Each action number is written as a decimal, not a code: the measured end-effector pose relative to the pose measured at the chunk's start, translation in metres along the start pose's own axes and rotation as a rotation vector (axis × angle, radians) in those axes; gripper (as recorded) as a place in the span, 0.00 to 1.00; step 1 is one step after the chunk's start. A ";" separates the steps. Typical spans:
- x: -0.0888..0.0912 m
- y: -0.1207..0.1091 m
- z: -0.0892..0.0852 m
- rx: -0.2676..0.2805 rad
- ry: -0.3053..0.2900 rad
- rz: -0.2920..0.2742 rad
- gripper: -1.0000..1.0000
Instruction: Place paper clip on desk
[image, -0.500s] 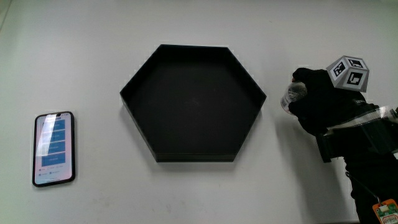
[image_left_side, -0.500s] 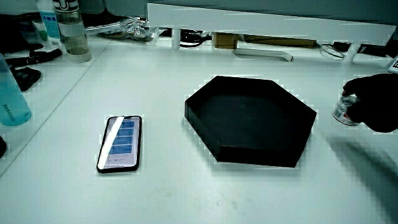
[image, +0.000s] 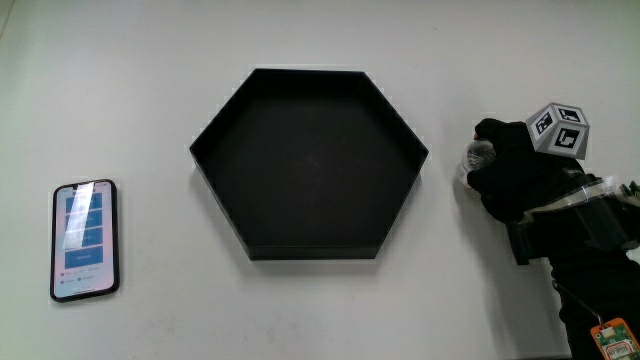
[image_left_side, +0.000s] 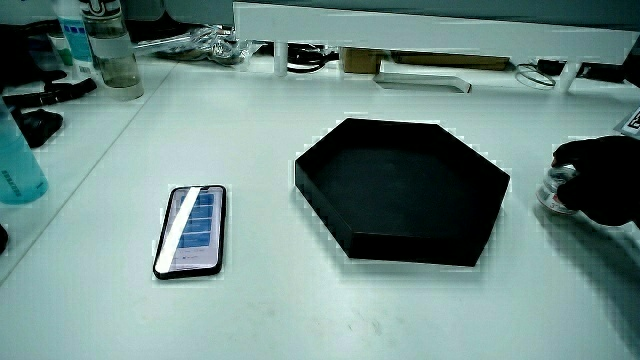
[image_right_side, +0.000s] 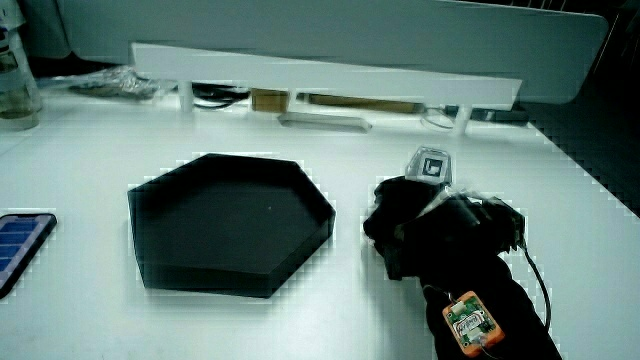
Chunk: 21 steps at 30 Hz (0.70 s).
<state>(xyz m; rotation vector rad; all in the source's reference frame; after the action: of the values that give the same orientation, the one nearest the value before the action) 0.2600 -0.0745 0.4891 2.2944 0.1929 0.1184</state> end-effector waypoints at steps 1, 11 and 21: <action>0.001 0.001 -0.002 -0.004 -0.003 -0.010 0.50; 0.014 0.006 -0.015 -0.032 0.013 -0.033 0.50; 0.009 0.006 -0.013 -0.097 0.007 -0.043 0.27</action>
<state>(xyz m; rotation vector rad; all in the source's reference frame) 0.2676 -0.0673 0.5031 2.1924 0.2351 0.1108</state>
